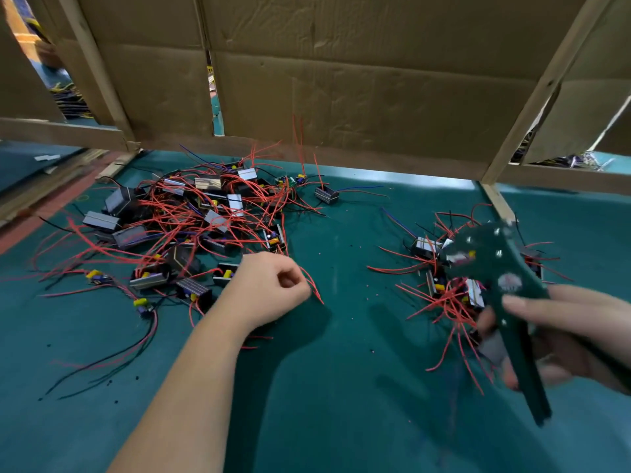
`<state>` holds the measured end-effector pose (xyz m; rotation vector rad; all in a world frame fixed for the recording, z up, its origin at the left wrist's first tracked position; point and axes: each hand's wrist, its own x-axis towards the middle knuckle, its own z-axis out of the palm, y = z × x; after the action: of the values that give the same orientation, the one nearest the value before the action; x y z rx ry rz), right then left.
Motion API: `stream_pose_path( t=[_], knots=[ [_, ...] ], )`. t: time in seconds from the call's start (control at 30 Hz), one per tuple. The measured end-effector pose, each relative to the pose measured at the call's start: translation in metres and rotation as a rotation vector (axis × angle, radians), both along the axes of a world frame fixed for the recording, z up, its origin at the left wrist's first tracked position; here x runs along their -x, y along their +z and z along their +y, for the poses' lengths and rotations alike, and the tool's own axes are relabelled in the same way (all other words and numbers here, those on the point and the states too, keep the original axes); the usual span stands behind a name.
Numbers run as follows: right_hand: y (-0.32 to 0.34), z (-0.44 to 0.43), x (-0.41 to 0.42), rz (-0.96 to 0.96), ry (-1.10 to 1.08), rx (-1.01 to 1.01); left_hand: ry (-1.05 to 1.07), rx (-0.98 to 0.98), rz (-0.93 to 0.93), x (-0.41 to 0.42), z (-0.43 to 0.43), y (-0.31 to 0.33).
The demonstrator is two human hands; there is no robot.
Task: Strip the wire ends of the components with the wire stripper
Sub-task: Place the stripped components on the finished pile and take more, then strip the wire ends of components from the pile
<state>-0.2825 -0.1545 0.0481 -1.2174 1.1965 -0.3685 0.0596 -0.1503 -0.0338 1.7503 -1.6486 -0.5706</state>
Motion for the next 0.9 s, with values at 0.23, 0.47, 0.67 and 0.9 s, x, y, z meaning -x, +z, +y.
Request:
stream_pose_path(
  t=[0.23, 0.47, 0.67, 0.9],
  knots=[
    [0.03, -0.015, -0.021, 0.013, -0.249, 0.272, 0.048, 0.209, -0.189, 0.01, 0.011, -0.001],
    [0.019, -0.022, -0.044, 0.094, -0.394, 0.499, 0.389, 0.435, -0.164, -0.002, 0.011, 0.006],
    [0.003, -0.011, -0.065, -0.105, -0.346, 0.344, 0.526, 0.203, -0.231, -0.008, 0.013, 0.006],
    [-0.009, 0.001, -0.071, -0.28, -0.372, 0.655, 0.502, -0.049, -0.423, -0.011, 0.01, -0.002]
  ],
)
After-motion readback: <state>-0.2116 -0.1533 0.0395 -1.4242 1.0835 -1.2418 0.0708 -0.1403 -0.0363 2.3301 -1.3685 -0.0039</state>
